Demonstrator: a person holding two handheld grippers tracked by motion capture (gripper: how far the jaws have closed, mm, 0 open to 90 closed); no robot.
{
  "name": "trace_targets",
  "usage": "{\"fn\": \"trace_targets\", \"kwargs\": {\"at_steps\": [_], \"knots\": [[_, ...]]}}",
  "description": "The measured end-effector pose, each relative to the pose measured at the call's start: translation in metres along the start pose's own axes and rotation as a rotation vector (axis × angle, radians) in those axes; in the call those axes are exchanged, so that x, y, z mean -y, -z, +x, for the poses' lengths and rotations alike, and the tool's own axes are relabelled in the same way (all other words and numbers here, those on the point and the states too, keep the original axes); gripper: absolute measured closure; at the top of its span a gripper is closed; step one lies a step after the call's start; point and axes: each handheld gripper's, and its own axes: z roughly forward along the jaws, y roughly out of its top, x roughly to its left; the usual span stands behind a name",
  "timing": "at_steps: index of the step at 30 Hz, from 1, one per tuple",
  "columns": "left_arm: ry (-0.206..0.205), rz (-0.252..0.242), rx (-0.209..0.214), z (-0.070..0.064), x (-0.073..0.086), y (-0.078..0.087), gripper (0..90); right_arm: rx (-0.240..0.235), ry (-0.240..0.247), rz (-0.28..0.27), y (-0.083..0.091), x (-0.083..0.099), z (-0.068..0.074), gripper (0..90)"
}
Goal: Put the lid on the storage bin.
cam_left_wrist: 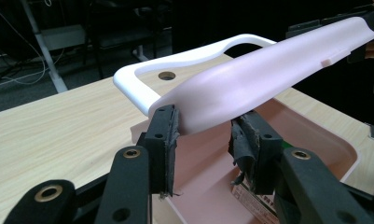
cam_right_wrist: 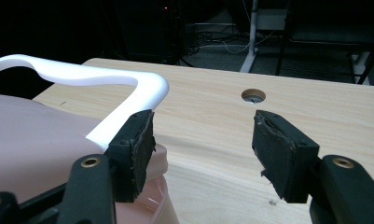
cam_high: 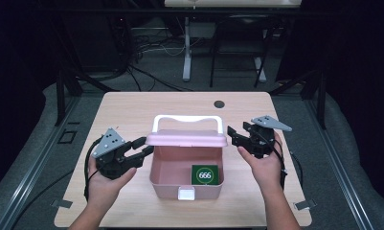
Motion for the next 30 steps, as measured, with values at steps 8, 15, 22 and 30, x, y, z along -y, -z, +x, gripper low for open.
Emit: {"fn": "trace_targets", "kwargs": {"at_steps": [8,15,22,30], "knots": [[0.000,0.002,0.005,-0.003,0.006,0.004,61.2,0.006,0.000,-0.001,0.000,0.000,-0.001,38.0],[0.000,-0.003,0.008,-0.006,0.013,0.007,62.1,0.009,0.003,0.004,-0.001,0.001,-0.001,38.1],[-0.005,-0.005,0.008,-0.009,0.020,0.011,64.1,0.011,0.002,0.002,0.000,0.001,-0.001,38.0],[-0.002,-0.001,0.017,-0.010,0.028,0.015,67.3,0.012,0.000,0.005,-0.002,0.002,-0.001,38.1]]}}
